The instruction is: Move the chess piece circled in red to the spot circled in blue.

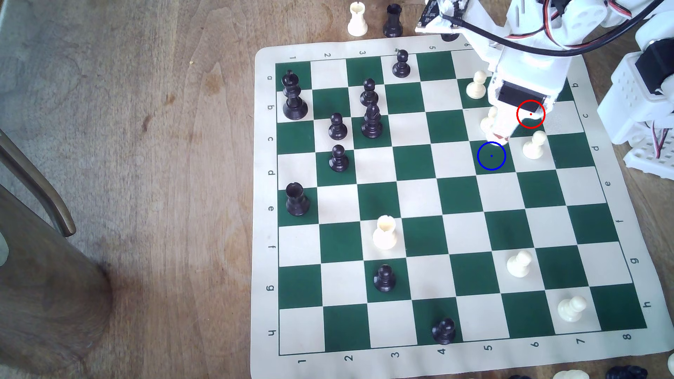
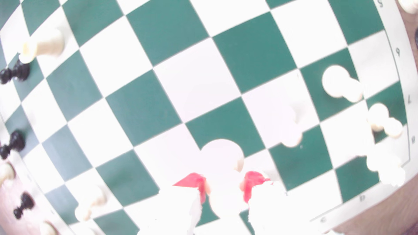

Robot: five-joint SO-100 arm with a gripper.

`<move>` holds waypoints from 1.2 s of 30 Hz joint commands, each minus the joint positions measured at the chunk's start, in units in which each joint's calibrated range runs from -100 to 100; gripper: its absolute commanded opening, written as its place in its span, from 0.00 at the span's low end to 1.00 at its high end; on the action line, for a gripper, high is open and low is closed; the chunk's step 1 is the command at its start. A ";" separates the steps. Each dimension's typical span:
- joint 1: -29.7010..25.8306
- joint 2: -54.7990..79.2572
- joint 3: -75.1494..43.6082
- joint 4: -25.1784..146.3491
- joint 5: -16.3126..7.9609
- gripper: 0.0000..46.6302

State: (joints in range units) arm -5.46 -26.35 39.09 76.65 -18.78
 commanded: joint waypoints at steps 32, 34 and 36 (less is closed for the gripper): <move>-0.45 4.36 6.97 -9.33 -0.05 0.00; -0.14 4.79 6.97 -9.50 0.05 0.00; 0.02 5.13 7.24 -9.90 0.15 0.00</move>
State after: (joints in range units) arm -6.19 -21.16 46.50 67.73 -18.73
